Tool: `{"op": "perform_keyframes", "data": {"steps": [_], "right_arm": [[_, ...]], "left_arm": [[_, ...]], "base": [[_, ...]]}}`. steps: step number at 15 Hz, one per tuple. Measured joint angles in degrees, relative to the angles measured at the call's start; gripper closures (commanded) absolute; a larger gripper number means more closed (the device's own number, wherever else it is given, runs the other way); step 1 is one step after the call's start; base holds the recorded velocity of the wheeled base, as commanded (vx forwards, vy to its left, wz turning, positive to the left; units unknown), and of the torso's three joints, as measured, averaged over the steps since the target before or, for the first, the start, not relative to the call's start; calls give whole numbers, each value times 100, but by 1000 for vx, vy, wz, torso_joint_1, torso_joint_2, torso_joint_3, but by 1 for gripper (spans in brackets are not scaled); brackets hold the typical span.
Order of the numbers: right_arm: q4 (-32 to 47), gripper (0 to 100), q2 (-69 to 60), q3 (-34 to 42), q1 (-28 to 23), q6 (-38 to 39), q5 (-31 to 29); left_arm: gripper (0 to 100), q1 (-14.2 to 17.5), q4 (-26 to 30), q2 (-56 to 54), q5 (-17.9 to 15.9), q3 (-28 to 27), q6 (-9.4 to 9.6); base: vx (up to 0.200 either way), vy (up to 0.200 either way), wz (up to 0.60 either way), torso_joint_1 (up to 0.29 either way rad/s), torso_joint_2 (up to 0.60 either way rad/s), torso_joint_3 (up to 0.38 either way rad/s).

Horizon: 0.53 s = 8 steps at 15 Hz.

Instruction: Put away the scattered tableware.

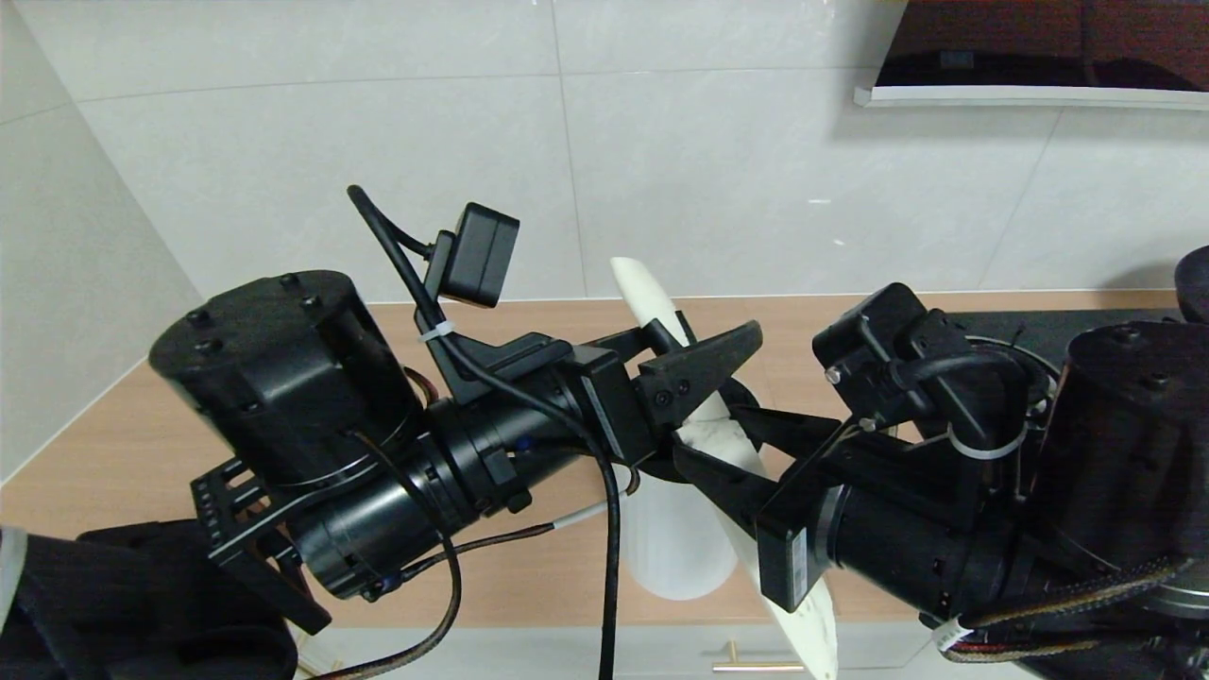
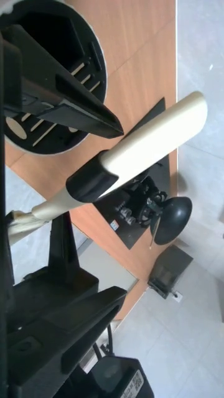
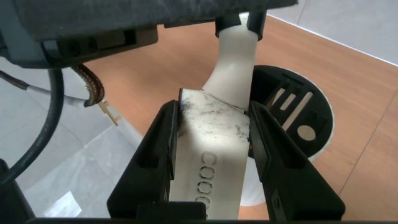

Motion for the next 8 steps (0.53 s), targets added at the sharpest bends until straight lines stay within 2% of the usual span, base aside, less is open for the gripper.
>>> {"op": "perform_keyframes", "data": {"steps": [8], "right_arm": [[16, 100, -104, 4, 0, -5, -13]], "left_arm": [[100, 7, -11, 5, -7, 2, -2]], "base": [[0, 0, 0, 0, 0, 0]]}}
